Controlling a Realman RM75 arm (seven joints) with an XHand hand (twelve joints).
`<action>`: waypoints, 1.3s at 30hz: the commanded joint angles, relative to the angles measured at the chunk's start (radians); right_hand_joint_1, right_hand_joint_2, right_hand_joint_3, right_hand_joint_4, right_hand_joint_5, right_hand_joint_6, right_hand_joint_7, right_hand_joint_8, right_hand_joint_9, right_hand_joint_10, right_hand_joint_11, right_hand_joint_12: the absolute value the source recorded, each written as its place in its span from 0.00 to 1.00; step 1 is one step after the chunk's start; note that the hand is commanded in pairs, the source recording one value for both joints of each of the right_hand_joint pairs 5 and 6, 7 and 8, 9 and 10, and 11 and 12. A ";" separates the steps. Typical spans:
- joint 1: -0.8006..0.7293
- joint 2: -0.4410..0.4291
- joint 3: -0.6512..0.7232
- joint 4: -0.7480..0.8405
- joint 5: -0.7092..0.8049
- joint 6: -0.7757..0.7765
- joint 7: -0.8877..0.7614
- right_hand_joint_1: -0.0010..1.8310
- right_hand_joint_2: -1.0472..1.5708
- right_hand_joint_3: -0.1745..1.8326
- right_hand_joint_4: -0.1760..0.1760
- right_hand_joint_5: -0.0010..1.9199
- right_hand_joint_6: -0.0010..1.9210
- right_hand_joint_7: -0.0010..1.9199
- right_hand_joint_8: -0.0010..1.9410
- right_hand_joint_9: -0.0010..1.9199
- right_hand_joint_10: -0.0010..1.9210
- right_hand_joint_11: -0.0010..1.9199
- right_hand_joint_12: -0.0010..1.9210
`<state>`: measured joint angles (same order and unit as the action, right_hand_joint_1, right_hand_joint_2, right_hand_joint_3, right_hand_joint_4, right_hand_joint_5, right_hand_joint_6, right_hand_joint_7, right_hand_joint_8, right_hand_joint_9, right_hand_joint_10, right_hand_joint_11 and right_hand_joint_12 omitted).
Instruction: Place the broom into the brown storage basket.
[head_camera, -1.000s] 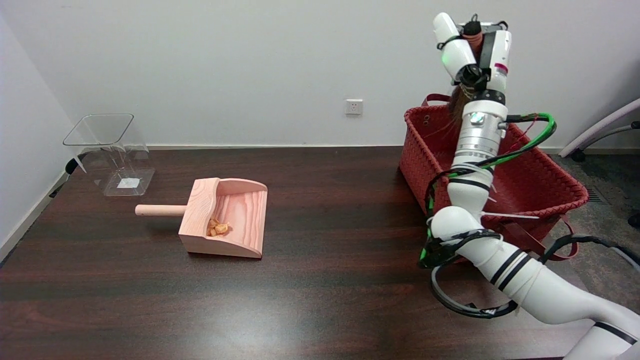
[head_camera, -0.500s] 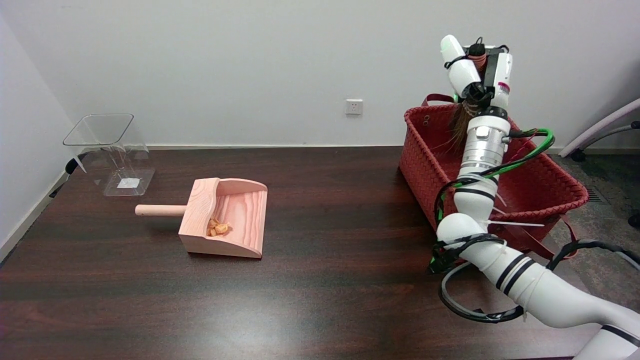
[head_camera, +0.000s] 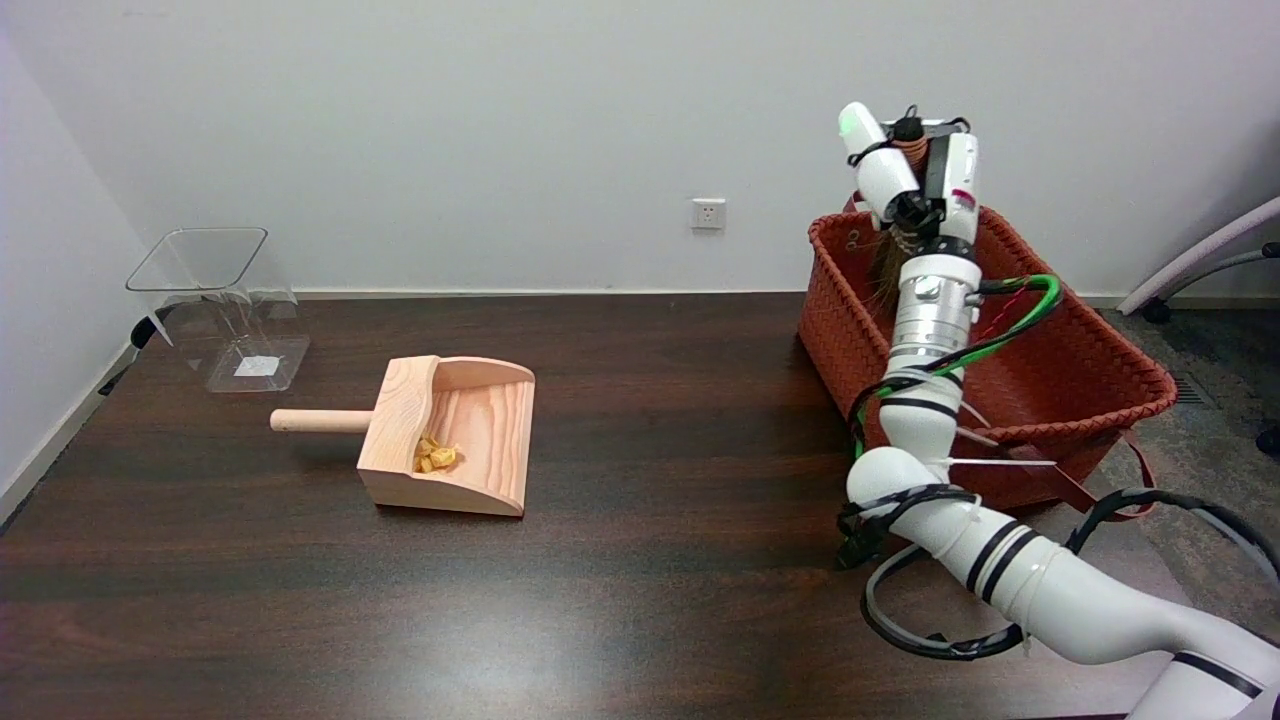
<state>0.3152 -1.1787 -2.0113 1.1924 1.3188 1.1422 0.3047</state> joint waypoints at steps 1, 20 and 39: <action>-0.001 -0.048 -0.083 -0.104 -0.079 0.037 0.019 0.39 1.00 0.01 0.50 1.00 1.00 1.00 0.99 1.00 1.00 1.00 1.00; -0.020 -0.066 -0.083 -0.178 -0.066 0.093 0.059 0.39 1.00 0.00 0.50 1.00 1.00 1.00 0.99 1.00 1.00 1.00 1.00; -0.016 -0.070 -0.089 -0.181 -0.063 0.080 0.114 0.35 1.00 0.04 0.50 0.84 0.84 0.98 0.97 0.84 0.84 0.84 0.84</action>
<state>0.2995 -1.2411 -2.0923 1.0213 1.2549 1.2214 0.3936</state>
